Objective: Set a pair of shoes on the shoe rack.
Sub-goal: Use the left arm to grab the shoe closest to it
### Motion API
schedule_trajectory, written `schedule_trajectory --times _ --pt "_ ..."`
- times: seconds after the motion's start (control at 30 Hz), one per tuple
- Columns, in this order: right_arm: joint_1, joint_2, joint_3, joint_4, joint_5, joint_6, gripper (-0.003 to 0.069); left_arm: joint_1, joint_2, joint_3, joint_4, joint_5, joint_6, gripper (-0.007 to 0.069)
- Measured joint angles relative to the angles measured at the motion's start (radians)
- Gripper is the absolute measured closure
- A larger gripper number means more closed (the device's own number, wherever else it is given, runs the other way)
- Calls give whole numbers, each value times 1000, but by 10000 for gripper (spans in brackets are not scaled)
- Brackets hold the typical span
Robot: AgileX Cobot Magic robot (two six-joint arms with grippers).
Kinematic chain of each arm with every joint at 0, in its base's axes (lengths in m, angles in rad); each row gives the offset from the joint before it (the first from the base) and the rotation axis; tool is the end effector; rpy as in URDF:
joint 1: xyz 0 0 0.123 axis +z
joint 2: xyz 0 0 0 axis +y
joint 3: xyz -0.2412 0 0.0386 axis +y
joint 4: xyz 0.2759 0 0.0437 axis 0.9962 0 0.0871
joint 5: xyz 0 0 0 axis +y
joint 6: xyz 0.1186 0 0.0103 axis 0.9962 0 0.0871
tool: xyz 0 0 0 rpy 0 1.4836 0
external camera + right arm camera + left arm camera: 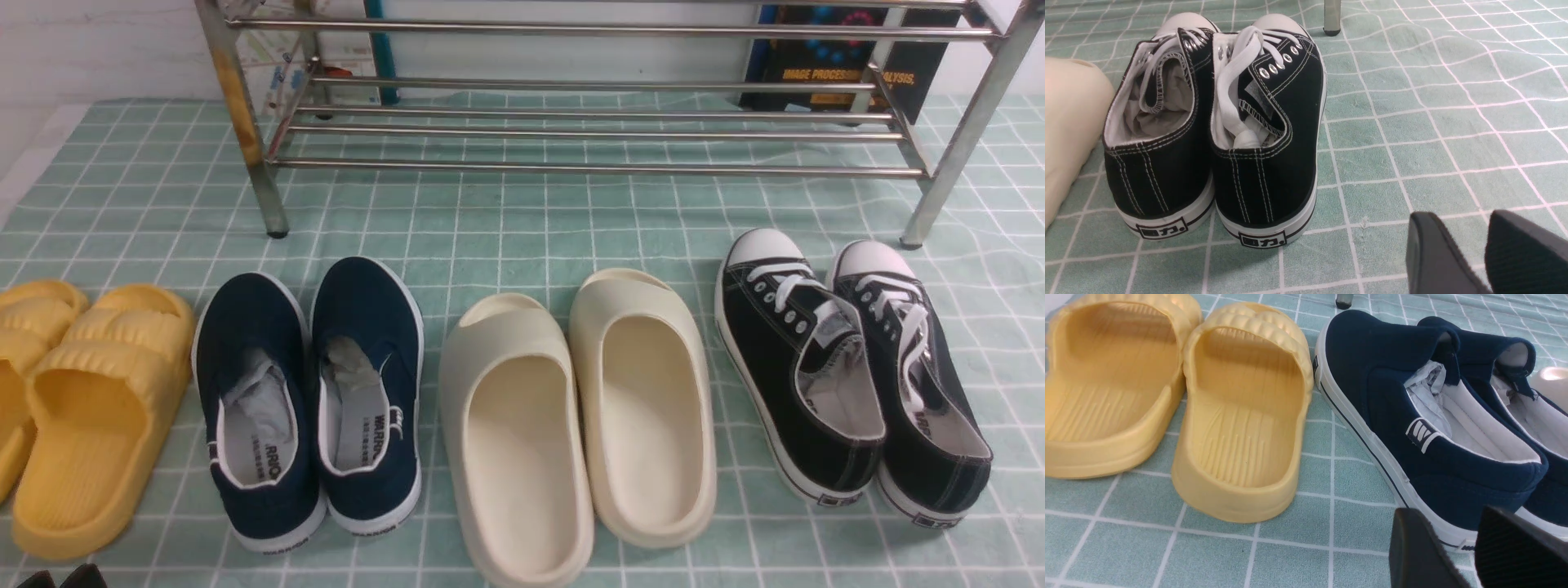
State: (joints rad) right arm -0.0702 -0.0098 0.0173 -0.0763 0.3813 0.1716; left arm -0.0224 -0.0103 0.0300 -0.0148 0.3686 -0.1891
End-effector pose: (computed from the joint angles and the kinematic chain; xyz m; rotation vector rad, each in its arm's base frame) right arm 0.1477 -0.0138 0.1656 0.1792 1.8627 -0.0055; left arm 0.1487 -0.0040 0.1620 -0.1653 1.8677 -0.1602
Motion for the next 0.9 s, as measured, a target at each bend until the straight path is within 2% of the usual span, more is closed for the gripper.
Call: schedule_trajectory --times 0.67,0.73,0.9 --pt "0 0 0 0 0 0 419 0 0 0 -10 -9 -5 386" --pt "0 0 0 0 0 0 419 0 0 0 -64 -20 -39 386" --pt "0 0 0 0 0 0 419 0 0 0 -466 -93 -313 386"
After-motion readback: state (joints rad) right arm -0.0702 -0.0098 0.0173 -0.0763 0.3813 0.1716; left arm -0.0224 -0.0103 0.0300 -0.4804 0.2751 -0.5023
